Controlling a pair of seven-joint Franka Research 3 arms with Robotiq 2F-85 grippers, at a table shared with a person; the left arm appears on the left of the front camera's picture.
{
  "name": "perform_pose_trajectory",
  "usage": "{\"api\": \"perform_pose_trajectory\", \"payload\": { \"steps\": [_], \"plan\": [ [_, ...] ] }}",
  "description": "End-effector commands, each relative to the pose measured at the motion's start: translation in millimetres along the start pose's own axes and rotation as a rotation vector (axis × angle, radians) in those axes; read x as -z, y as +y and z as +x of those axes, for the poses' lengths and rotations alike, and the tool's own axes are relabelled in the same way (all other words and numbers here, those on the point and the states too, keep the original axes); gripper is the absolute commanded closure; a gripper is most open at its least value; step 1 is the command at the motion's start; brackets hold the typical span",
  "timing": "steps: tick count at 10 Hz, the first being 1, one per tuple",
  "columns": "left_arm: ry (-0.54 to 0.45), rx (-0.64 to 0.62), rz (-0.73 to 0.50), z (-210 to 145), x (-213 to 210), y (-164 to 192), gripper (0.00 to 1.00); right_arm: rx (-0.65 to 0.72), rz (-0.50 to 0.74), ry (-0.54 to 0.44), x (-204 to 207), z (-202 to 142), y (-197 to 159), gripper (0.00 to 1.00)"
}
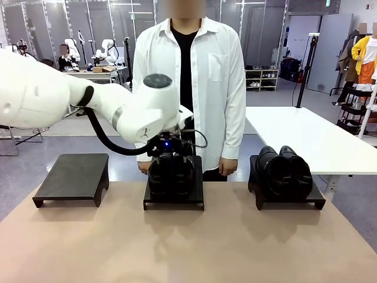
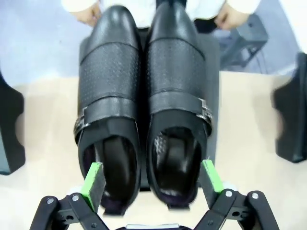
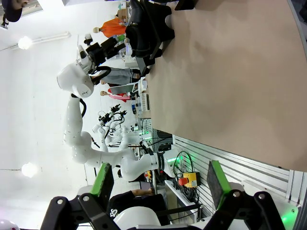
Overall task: Place the shoes on the stand as instructed by the person.
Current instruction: Pick up another pair of Shoes and place it on the Shoes Stand indicated by the person.
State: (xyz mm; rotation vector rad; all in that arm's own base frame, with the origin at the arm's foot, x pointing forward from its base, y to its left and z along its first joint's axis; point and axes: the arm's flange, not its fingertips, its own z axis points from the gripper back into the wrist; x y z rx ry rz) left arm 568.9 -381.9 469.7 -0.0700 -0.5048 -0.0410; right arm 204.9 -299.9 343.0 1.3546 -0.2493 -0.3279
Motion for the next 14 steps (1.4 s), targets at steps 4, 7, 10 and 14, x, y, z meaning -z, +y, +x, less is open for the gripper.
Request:
{"api": "perform_pose_trajectory", "payload": {
  "steps": [4,7,10,14],
  "plan": [
    [0.245,-0.085,-0.397,-40,-91,121,0.0,0.006,-0.005,0.007,2,-4,2,0.0],
    [0.261,-0.168,-0.594,-63,-134,212,0.0,0.006,-0.005,0.007,2,-4,2,0.0],
    [0.228,-0.279,-0.757,-103,-158,287,0.0,0.006,-0.005,0.007,2,-4,2,0.0],
    [0.193,-0.365,-0.971,-204,-164,388,0.0,0.006,-0.005,0.007,2,-4,2,0.0]
  ]
}}
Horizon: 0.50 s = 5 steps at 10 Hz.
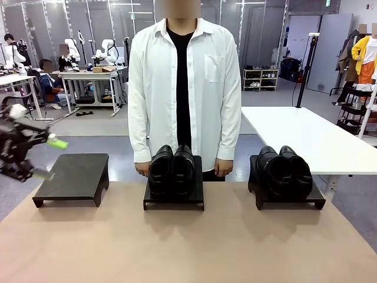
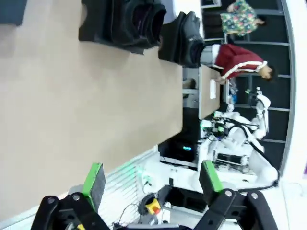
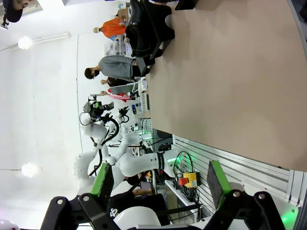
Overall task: Place the shoes on the stand as instructed by the person.
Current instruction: Pick up another pair of Shoes and place it on the Shoes Stand indicated by the person.
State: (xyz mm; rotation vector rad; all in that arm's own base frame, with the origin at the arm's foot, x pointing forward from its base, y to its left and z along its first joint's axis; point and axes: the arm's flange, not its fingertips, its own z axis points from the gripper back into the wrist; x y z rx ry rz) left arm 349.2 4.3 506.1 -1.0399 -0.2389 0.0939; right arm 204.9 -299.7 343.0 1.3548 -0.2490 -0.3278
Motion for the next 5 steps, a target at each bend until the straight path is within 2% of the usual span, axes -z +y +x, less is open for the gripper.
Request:
{"api": "perform_pose_trajectory", "payload": {
  "steps": [1,3,5],
  "plan": [
    [0.006,0.046,-0.108,-28,-25,58,0.0,0.006,-0.005,0.007,1,-4,2,0.0],
    [0.031,0.039,-0.198,-51,-43,118,0.0,0.006,-0.005,0.007,1,-4,2,0.0],
    [0.015,0.035,-0.251,-67,-52,156,0.0,0.006,-0.005,0.007,1,-4,2,0.0]
  ]
}}
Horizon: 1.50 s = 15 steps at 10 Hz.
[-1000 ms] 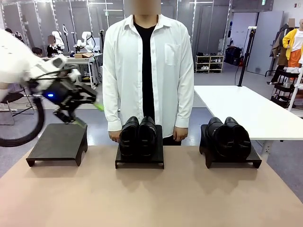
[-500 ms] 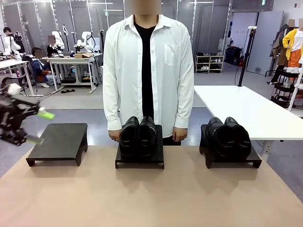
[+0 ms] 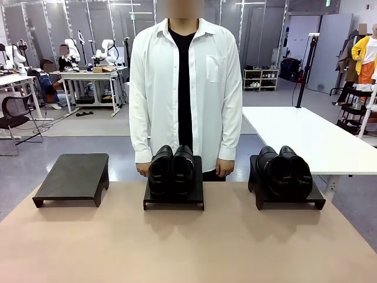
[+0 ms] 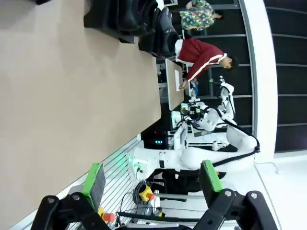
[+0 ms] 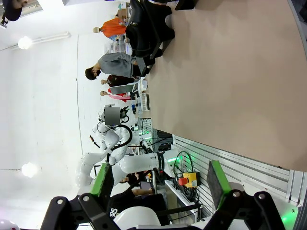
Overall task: Place the shoes on the stand as instructed by the person.
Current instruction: Pick up another pair of Shoes and place it on the Shoes Stand indicated by the person.
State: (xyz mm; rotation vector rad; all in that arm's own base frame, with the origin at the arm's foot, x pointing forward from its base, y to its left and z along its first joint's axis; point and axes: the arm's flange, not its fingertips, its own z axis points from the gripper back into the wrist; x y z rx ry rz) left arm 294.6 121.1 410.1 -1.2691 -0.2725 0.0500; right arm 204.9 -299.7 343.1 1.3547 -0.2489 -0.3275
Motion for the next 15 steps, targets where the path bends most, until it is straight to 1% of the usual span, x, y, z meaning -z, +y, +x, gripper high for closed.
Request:
{"api": "perform_pose_trajectory", "payload": {
  "steps": [1,2,3,5,6,7,15],
  "plan": [
    [-0.023,0.01,-0.066,-34,-3,39,0.0,0.006,-0.005,0.006,1,-4,2,0.0],
    [-0.048,0.002,-0.094,-45,-9,52,0.0,0.006,-0.005,0.006,1,-4,2,0.0],
    [-0.058,-0.01,-0.094,-54,-14,59,0.0,0.006,-0.005,0.006,1,-4,2,0.0],
    [-0.08,-0.014,-0.088,-61,-20,61,0.0,0.006,-0.005,0.006,1,-4,2,0.0],
    [-0.132,-0.023,-0.086,-56,-23,60,0.0,0.006,-0.005,0.006,1,-4,2,0.0],
    [-0.089,-0.034,-0.087,-32,-40,71,0.0,0.006,-0.005,0.006,1,-4,2,0.0],
    [-0.089,-0.034,-0.087,-32,-40,71,0.0,0.006,-0.005,0.006,1,-4,2,0.0]
  ]
}}
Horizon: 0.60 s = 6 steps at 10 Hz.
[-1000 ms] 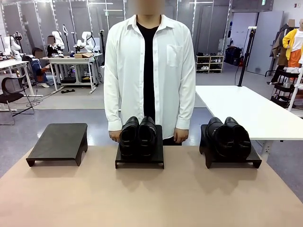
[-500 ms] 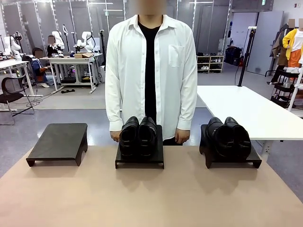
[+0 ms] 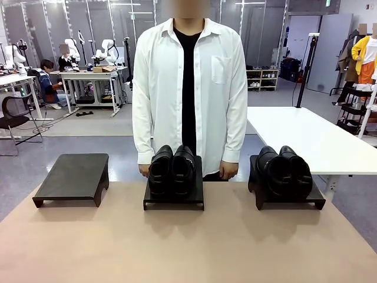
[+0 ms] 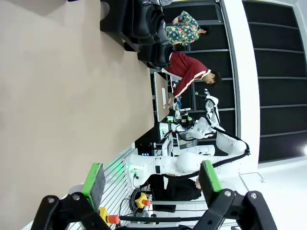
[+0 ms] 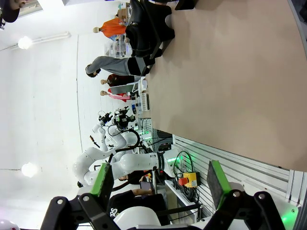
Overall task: Place the shoes on the stand as instructed by the person.
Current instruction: Pick up another pair of Shoes and place it on the Shoes Stand indicated by the person.
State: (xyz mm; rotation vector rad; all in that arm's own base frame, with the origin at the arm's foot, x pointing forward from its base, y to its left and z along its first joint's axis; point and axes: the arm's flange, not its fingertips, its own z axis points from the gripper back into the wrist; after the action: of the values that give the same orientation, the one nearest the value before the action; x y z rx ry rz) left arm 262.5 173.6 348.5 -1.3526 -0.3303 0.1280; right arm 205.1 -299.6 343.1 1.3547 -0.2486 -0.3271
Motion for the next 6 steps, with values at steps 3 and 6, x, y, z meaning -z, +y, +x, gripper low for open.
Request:
{"api": "perform_pose_trajectory", "payload": {
  "steps": [3,6],
  "plan": [
    [0.0,0.003,-0.008,-0.4,-0.3,0.0,0.0,0.006,-0.005,0.006,1.3,-4.4,2.3,0.0],
    [0.0,0.003,-0.008,-0.4,-0.3,0.0,0.0,0.006,-0.005,0.006,1.3,-4.4,2.3,0.0]
  ]
}}
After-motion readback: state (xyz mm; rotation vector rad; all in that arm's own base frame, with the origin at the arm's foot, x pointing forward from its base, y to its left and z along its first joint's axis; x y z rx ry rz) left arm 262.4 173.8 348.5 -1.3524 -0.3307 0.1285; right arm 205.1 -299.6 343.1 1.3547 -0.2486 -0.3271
